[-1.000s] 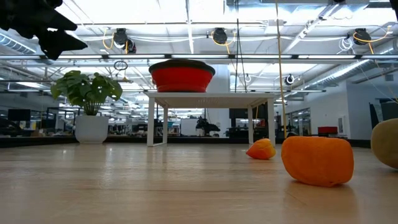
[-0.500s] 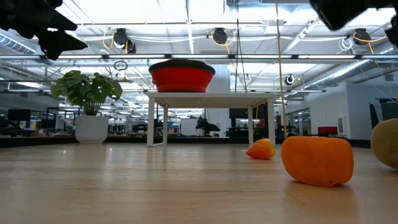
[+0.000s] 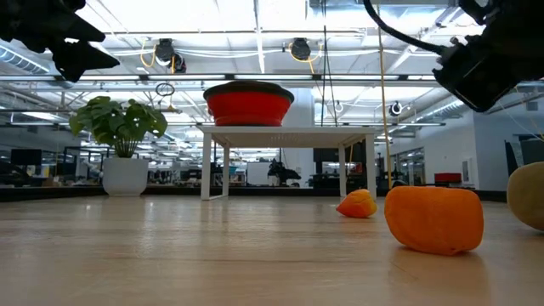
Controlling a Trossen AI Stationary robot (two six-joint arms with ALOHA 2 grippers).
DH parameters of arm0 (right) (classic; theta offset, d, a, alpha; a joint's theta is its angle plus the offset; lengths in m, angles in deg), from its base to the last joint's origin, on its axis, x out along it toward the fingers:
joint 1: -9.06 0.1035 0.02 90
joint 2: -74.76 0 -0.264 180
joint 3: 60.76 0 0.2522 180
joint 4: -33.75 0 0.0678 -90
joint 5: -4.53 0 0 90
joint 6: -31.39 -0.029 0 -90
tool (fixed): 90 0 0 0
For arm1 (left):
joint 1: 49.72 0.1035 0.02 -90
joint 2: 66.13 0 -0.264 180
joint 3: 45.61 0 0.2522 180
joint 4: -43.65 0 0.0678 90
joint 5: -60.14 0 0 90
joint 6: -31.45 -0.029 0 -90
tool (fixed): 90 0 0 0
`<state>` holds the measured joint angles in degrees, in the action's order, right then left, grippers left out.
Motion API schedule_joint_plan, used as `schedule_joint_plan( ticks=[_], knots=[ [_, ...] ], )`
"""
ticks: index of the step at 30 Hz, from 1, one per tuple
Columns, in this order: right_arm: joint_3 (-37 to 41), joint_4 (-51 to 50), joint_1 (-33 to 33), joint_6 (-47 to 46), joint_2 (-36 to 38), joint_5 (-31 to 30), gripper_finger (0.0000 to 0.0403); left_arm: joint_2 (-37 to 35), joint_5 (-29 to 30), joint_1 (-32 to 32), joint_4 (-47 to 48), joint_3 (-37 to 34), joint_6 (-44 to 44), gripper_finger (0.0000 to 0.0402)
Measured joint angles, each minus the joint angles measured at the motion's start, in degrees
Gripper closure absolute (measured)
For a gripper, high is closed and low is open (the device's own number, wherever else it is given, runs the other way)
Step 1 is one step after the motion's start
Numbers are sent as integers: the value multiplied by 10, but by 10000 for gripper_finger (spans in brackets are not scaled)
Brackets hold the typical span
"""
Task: Pick & Place Fruit
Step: Put the kiwi into the red strainer bowl on the shelf
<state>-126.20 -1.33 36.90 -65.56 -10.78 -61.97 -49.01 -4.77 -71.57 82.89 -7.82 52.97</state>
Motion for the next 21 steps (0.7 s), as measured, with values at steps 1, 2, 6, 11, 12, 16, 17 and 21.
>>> schedule_joint_plan(
  ticks=[1, 2, 6, 11, 12, 16, 17, 21],
  knots=[
    [0, 1, 3, -1, 0, -6, 120, 0, 0, 0, 0, 0, 0, 146],
    [0, 1, 4, 0, 0, -13, 122, 0, 0, 0, 0, 0, 0, 146],
    [0, 1, 7, -1, 0, -54, 131, 0, 0, 0, 0, 0, 0, 146],
    [0, 1, 8, -14, 0, -87, 140, 0, 0, 0, 0, 0, -3, 146],
    [0, 0, 8, -14, 0, -91, 140, 0, 0, 0, 0, 0, -4, 146],
    [0, -8, 8, -14, 0, -102, 140, 0, 0, 0, 0, 0, -4, 146],
    [0, -11, 8, -14, 0, -102, 140, 0, 0, 0, 0, 0, -3, 146],
    [0, -26, 8, -14, 0, -103, 140, 0, 0, 0, 0, 0, -3, 146]
  ],
)
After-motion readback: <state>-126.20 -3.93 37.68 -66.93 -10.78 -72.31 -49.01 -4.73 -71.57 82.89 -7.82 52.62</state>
